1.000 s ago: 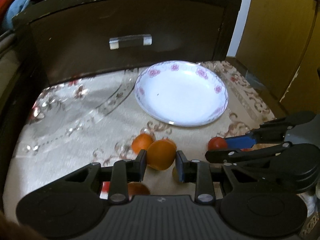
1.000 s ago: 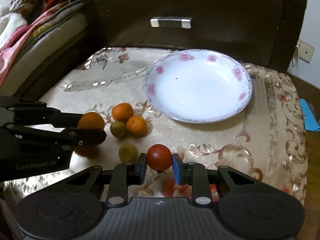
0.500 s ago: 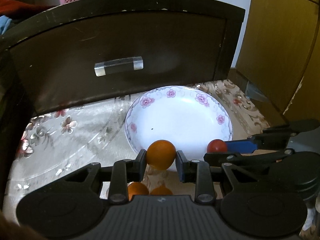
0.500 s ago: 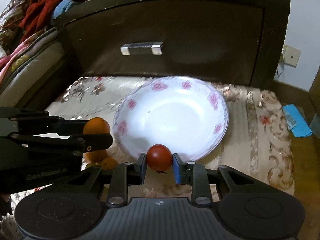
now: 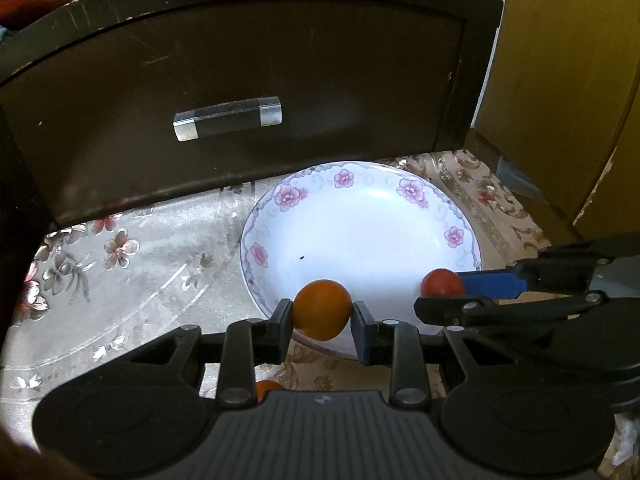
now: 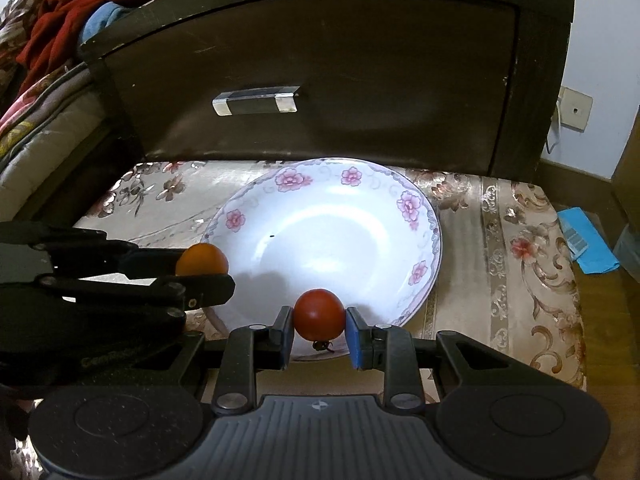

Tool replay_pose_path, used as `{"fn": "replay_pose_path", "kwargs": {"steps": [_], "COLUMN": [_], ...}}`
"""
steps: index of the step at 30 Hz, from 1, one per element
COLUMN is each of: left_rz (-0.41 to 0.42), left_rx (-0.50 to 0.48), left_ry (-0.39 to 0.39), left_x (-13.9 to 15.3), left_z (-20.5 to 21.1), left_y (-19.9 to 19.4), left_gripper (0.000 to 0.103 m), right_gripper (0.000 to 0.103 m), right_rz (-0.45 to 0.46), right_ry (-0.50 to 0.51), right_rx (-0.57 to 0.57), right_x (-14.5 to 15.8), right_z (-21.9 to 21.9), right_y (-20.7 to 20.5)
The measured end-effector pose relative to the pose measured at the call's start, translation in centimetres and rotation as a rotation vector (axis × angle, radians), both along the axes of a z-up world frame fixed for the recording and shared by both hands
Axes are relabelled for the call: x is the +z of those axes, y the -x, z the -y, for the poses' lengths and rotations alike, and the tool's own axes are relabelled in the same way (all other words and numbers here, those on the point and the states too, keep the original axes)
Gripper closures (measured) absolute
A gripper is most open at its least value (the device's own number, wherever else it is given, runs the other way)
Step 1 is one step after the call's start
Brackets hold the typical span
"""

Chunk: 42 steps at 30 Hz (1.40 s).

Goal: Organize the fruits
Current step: 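Carry the mandarin and tomato into the white bowl and open both grippers, then lift both open grippers out of the bowl back toward the fruit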

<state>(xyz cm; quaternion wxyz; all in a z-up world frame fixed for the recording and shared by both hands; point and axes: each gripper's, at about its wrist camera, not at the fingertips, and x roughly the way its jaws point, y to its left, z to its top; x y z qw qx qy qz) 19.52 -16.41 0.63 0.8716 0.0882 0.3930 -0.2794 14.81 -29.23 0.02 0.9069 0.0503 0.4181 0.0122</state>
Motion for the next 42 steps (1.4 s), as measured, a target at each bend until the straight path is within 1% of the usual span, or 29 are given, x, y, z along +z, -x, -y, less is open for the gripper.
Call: {"fn": "replay_pose_path", "kwargs": {"steps": [9, 12, 28, 42], "left_rz": [-0.006, 0.004, 0.022, 0.029], "left_rx": [0.006, 0.009, 0.030, 0.045], "left_ry": [0.001, 0.006, 0.030, 0.031], "left_x": [-0.2, 0.0, 0.8, 1.3], "left_z": [-0.1, -0.2, -0.8, -1.7], "left_y": [-0.4, -0.3, 0.0, 0.0], "left_gripper": [0.063, 0.062, 0.058, 0.057], "right_gripper": [0.079, 0.078, 0.061, 0.057], "right_rz": [0.008, 0.007, 0.033, 0.045], "right_ry": [0.002, -0.001, 0.003, 0.006], "right_rx": [-0.006, -0.007, -0.013, -0.009], "right_x": [-0.1, -0.2, 0.3, 0.5], "right_z": [0.3, 0.4, 0.5, 0.4], "right_y": [-0.2, -0.2, 0.0, 0.4]}}
